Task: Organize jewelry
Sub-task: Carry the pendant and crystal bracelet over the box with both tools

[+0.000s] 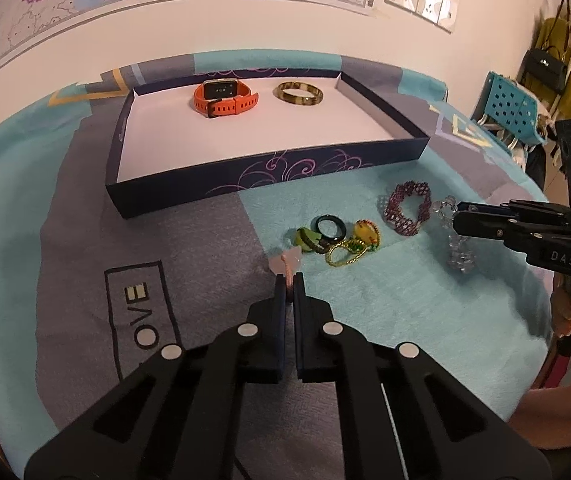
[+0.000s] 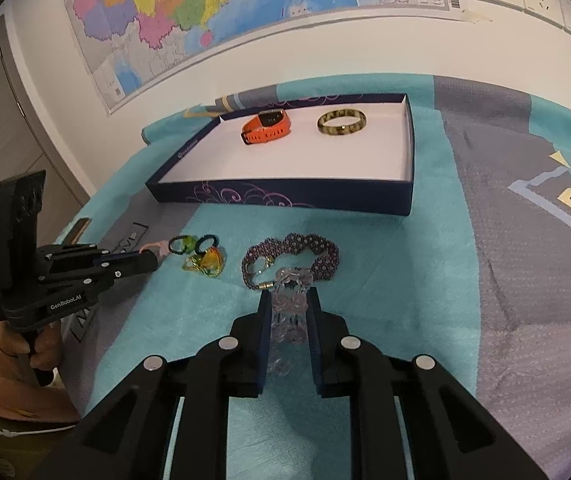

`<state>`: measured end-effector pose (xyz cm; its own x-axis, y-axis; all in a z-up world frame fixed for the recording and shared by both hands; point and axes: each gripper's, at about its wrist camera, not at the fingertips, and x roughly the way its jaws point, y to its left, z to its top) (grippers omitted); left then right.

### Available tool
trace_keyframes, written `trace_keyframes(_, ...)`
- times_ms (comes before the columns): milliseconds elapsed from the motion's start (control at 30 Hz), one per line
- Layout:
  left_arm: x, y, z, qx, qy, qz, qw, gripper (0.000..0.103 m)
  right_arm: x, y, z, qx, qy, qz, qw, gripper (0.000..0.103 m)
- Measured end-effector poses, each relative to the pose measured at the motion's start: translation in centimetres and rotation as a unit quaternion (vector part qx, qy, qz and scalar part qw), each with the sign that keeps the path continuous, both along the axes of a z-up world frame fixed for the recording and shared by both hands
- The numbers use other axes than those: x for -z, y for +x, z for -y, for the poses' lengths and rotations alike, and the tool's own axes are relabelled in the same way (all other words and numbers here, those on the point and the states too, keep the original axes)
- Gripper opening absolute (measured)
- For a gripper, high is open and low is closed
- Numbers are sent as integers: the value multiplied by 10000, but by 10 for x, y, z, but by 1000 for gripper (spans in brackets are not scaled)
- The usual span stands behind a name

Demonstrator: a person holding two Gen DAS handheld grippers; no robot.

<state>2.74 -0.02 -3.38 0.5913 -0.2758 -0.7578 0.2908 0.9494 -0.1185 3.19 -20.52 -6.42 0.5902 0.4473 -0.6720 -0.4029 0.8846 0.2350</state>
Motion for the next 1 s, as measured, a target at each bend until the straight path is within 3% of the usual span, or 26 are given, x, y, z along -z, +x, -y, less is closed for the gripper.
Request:
trace_keyframes(167,-7,-1,-4,-18,-132,67,9999,4,-12,-2,2,-19,109,124,9999,15)
trace_keyframes(333,-16,-1,-6,0,-221,161,9996,4,-27,-4,2,-96,166,290,9994,8)
trace_keyframes(1000,-37,2,-14,-12,-465,332,9984,4,-67,-2,-5,-227,227,785,9964,8)
